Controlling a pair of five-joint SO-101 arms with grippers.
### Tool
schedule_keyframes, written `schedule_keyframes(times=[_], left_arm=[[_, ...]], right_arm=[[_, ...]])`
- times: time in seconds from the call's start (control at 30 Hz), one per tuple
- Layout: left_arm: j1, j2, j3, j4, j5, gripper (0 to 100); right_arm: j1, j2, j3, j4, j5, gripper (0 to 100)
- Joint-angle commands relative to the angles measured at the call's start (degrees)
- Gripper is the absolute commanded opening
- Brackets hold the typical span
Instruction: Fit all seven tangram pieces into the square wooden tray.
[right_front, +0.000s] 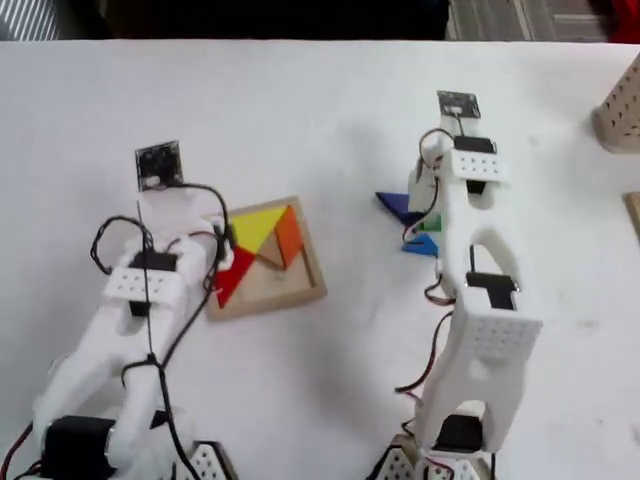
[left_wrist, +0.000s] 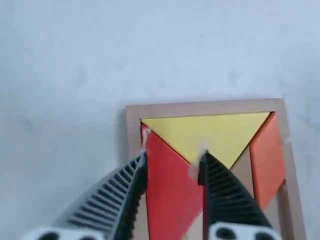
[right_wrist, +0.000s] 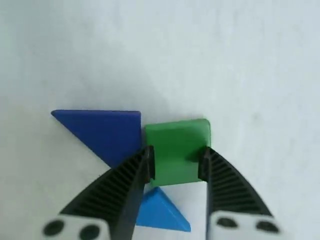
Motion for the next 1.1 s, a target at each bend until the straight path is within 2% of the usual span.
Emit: schedule_keyframes(times=[0.0,0.17,0.33,0.43,0.6,0.83,1.07], left_arm=[[-0.48,-0.22,-3.6,0.35,0.53,18],[-0.57,-0.22,-3.6,0.44,0.53,18],[-0.57,-0.22,-3.6,0.44,0.53,18],[-0.57,-0.22,-3.69,0.44,0.53,18],[-0.48,-0.22,-3.69,0.44,0.53,17],[-0.48,-0.22,-3.6,0.44,0.53,17],[-0.48,-0.22,-3.6,0.44,0.53,17]], right_arm=[[-0.84,0.13,-0.88,2.77,1.05,14.9],[-0.22,0.48,-1.05,5.23,3.96,15.7],[-0.75,0.66,-1.05,4.97,4.04,29.6],[-1.89,0.66,-1.05,5.14,4.22,31.9],[-1.19,0.66,-1.05,4.79,4.13,26.4],[-0.57,0.75,-1.05,3.74,4.04,7.5],[-0.4,0.75,-1.05,3.82,4.04,5.7]])
